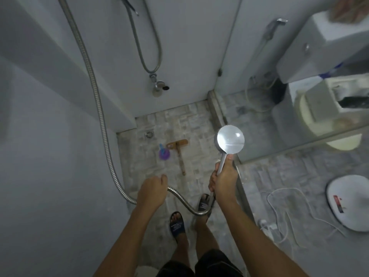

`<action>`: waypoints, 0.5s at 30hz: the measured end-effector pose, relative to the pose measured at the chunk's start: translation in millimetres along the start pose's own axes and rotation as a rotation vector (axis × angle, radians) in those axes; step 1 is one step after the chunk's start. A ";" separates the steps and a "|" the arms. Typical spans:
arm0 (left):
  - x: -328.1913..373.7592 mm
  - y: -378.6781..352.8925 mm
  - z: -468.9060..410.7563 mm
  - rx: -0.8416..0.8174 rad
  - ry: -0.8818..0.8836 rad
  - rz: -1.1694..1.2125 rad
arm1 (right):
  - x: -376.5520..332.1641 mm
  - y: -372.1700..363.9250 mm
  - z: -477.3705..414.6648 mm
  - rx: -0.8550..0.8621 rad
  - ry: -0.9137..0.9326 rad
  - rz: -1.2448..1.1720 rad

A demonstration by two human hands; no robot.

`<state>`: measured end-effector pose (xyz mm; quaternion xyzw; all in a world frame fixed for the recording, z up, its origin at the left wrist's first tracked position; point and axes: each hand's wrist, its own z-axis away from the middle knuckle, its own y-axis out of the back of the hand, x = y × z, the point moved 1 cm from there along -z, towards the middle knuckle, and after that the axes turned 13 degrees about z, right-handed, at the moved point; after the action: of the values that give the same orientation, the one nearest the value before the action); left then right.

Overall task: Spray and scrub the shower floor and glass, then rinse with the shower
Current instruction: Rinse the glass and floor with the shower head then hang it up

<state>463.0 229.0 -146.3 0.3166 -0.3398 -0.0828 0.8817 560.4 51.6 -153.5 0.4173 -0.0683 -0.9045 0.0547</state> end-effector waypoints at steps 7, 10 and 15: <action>48.6 -42.4 -36.1 -0.126 -0.027 -0.049 | -22.3 50.1 -42.8 0.118 0.025 -0.051; 75.9 -54.7 -47.5 -0.132 -0.061 -0.062 | -34.0 61.3 -59.2 0.153 0.049 -0.050; 114.8 -65.6 -58.2 -0.154 -0.071 -0.109 | -48.2 74.4 -80.7 0.212 0.114 -0.045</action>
<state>592.1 165.1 -157.0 0.2627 -0.3457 -0.1678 0.8851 656.2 -20.4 -156.8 0.4730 -0.1507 -0.8681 -0.0063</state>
